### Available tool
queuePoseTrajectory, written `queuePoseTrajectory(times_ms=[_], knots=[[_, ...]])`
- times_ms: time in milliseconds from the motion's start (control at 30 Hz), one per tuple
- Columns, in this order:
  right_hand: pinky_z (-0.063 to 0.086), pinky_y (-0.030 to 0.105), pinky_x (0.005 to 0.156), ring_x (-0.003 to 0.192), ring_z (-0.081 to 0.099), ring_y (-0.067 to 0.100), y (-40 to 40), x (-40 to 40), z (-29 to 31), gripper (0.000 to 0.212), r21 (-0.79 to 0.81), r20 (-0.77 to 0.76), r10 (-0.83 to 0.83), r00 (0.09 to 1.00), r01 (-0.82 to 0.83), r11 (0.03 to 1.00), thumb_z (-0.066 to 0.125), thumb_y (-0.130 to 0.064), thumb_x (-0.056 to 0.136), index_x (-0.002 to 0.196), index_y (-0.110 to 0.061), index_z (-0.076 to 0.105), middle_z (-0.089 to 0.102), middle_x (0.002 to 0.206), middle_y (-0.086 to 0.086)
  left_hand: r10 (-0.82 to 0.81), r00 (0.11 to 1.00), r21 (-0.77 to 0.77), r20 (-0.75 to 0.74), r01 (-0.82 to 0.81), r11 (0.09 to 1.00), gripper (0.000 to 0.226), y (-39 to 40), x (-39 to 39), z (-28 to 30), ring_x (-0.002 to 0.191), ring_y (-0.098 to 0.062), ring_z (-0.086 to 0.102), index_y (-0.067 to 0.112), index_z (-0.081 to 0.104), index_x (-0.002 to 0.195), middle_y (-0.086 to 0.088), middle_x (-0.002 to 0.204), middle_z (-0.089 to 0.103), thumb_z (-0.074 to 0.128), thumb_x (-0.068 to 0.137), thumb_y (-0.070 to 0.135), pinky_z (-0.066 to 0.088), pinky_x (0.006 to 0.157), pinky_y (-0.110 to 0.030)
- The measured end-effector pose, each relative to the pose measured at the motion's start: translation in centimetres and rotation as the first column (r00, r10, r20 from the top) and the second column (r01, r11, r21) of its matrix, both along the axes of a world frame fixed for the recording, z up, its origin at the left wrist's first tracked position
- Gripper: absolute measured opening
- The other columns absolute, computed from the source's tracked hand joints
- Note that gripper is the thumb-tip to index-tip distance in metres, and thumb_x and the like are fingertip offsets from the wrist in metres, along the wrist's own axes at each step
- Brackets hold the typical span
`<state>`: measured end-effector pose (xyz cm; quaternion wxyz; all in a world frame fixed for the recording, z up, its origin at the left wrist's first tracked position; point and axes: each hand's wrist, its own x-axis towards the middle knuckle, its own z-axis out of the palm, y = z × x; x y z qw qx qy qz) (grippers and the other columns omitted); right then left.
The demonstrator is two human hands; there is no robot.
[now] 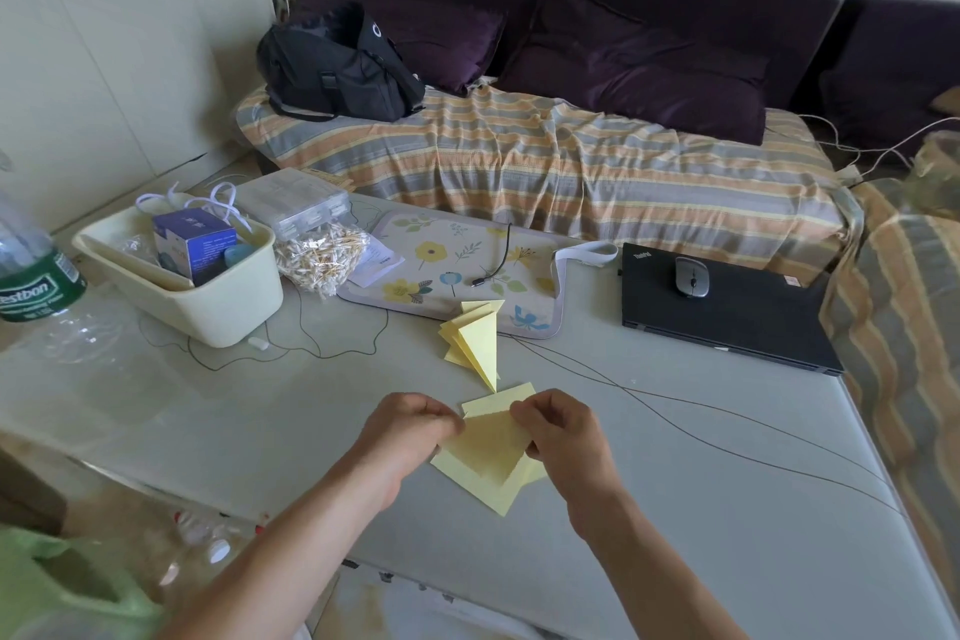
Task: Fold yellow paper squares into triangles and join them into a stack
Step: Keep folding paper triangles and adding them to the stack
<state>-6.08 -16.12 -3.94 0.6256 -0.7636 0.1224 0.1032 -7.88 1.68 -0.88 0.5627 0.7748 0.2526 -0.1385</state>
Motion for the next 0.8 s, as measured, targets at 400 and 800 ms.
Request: queuePoseTrajectory(times_ms=[400, 800], knots=[[0.048, 0.030, 0.067, 0.064, 0.055, 0.016, 0.1, -0.3, 0.6, 0.021, 0.115, -0.028, 0.068, 0.997, -0.064, 0.991, 0.073, -0.018, 0.091, 0.090, 0.003, 0.070, 0.066, 0.072, 0.007, -0.180, 0.980, -0.060, -0.078, 0.176, 0.983, 0.007, -0.7, -0.3, -0.4, 0.061, -0.009, 0.068, 0.016, 0.069, 0.091, 0.003, 0.072, 0.072, 0.075, 0.090, 0.013, 0.050, 0.063, -0.022], [0.047, 0.019, 0.058, 0.053, 0.055, 0.008, 0.4, -0.6, 0.8, 0.010, 0.103, -0.044, 0.192, 0.980, -0.186, 0.977, 0.072, -0.010, 0.090, 0.096, -0.003, 0.070, 0.066, 0.071, 0.001, 0.172, 0.978, -0.281, 0.120, -0.133, 0.950, 0.003, -0.3, 0.6, -0.4, 0.066, -0.021, 0.061, 0.005, 0.071, 0.089, -0.007, 0.075, 0.069, 0.072, 0.090, 0.006, 0.060, 0.076, -0.033]])
